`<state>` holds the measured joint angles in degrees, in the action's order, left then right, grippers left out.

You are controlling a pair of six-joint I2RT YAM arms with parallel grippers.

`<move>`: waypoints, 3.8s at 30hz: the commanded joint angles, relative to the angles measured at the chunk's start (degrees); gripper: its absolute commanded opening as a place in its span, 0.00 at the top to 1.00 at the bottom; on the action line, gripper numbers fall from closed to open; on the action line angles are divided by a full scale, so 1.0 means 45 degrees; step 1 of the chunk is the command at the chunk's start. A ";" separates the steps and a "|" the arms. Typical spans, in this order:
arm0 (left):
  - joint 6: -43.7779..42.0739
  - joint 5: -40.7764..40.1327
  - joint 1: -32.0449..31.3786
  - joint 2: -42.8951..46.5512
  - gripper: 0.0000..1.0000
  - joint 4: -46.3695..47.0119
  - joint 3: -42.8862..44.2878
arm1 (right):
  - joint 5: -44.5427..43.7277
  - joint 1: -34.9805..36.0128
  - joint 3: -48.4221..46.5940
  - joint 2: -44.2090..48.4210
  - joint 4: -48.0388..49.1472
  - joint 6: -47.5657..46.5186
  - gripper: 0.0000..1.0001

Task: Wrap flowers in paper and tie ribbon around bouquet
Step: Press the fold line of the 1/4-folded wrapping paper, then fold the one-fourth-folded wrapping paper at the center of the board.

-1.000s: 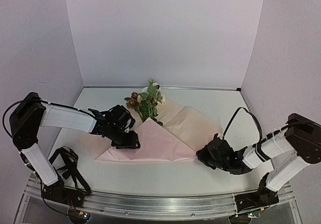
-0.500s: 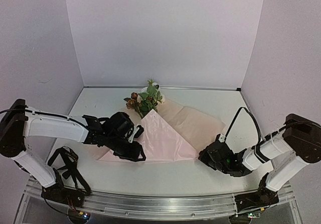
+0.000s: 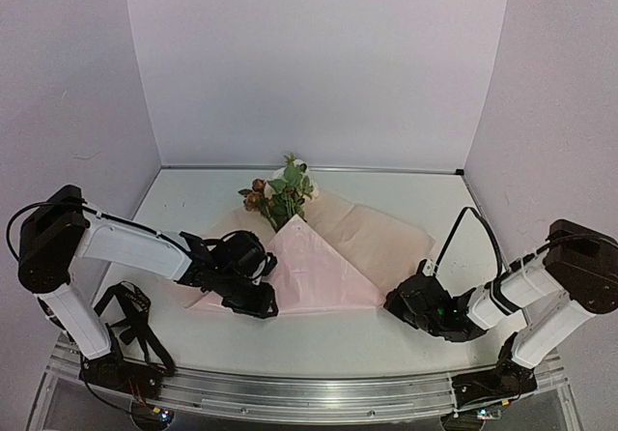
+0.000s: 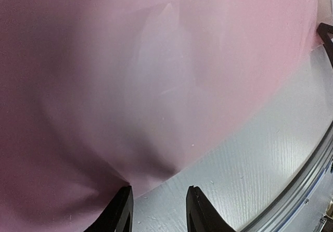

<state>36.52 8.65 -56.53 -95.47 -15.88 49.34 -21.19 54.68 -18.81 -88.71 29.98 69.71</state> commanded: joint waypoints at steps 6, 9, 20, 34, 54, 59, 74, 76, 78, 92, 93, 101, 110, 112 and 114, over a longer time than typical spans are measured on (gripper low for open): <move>0.0779 -0.0843 0.0516 0.0304 0.66 0.0520 -0.1371 | -0.0386 0.0057 0.0213 0.0064 0.0106 -0.0062 1.00; 0.1019 -0.0909 0.0682 0.0704 0.66 0.0477 -0.1854 | -0.0414 0.0062 0.0275 0.0090 0.0108 -0.0061 1.00; 0.2222 -0.1730 0.1726 0.3221 0.66 -0.0566 -0.4065 | -0.0531 0.0064 0.0418 0.0216 0.0040 -0.0121 1.00; 0.4856 -0.3888 0.2581 0.4370 0.67 -0.2870 -0.4788 | -0.0613 0.0062 0.0490 0.0491 -0.0094 -0.0276 1.00; -0.3269 0.1091 -0.0317 0.2027 0.75 0.3275 0.0192 | 0.0138 0.0062 -0.0192 0.0750 -0.0189 -0.0667 1.00; -0.4842 0.1884 -0.0967 -0.0400 0.75 0.3802 0.1998 | 0.0360 0.0057 -0.0290 0.0729 -0.0181 -0.0510 1.00; -0.7450 0.3447 -0.1208 -0.3855 0.74 0.1800 0.4894 | 0.1646 0.0019 0.0030 0.1476 -0.0446 -0.1180 1.00; -0.7579 0.3434 -0.1208 -0.4292 0.76 0.1512 0.5258 | 0.1795 0.0004 0.0035 0.1539 -0.0472 -0.1230 1.00; -0.7638 0.3412 -0.1208 -0.4563 0.77 0.1484 0.5363 | 0.1919 -0.0004 -0.0025 0.1512 -0.0486 -0.1254 1.00; -0.6997 0.3981 -0.1151 -0.4892 0.79 0.1893 0.5418 | 0.2421 0.0050 -0.0643 0.3747 -0.3130 -0.4742 1.00; -0.6903 0.4085 -0.1119 -0.4773 0.79 0.1955 0.5391 | 0.2503 0.0077 -0.0825 0.3924 -0.3682 -0.5122 1.00; -0.6136 0.6236 -0.0508 -0.4002 0.76 0.2712 0.5514 | 0.2631 0.0227 -0.1057 0.4219 -0.5095 -0.5860 1.00; -0.6356 0.5966 -0.0141 -0.4991 0.75 0.2046 0.6282 | 0.2164 0.0291 -0.0679 0.4277 -0.4986 -0.5857 1.00; -0.6412 0.5470 -0.0135 -0.5418 0.75 0.1840 0.6626 | 0.2202 0.0308 -0.0717 0.4204 -0.4913 -0.5920 1.00; -0.6417 0.5011 -0.0137 -0.5746 0.74 0.1777 0.6899 | 0.2250 0.0323 -0.0750 0.4126 -0.4891 -0.5988 1.00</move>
<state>8.76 34.93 -57.10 -118.36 -6.79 76.04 -9.85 55.67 -21.98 -70.22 8.03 44.05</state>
